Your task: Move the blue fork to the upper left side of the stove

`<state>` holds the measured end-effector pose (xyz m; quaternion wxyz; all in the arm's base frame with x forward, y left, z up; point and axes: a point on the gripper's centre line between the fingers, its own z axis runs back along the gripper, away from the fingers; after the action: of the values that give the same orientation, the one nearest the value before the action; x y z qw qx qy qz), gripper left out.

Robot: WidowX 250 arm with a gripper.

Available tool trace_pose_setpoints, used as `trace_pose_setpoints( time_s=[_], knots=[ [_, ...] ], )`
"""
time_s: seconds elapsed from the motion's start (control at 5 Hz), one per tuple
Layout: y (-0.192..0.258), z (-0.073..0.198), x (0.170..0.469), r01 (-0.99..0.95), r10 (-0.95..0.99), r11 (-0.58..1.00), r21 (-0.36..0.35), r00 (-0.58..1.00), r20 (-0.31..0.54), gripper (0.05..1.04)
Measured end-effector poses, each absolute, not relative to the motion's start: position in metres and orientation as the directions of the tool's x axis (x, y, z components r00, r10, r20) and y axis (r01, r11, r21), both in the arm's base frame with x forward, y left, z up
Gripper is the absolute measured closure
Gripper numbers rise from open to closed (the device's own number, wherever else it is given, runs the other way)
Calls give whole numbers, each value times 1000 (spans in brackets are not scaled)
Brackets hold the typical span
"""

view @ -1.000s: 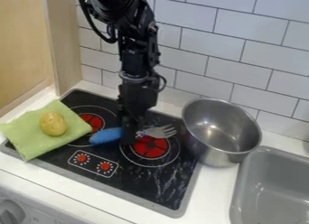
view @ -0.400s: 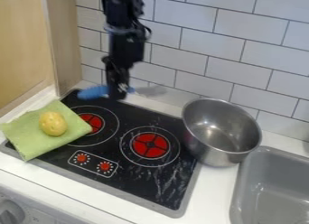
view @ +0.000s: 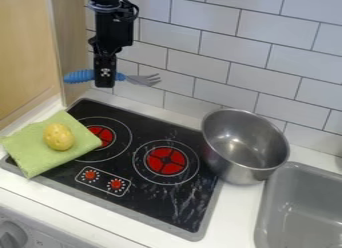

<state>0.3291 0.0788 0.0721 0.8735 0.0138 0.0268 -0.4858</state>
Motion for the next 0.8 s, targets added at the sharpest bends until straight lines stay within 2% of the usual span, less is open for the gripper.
trace_pose_setpoints(
  time_s=[0.4,0.6,0.8],
  knots=[
    [90,51,335,911,-905,413,-12,408,-122,735],
    [88,40,339,938,-935,345,-20,341,-101,735],
    [84,26,340,963,-964,260,-67,256,-70,735]
  ],
)
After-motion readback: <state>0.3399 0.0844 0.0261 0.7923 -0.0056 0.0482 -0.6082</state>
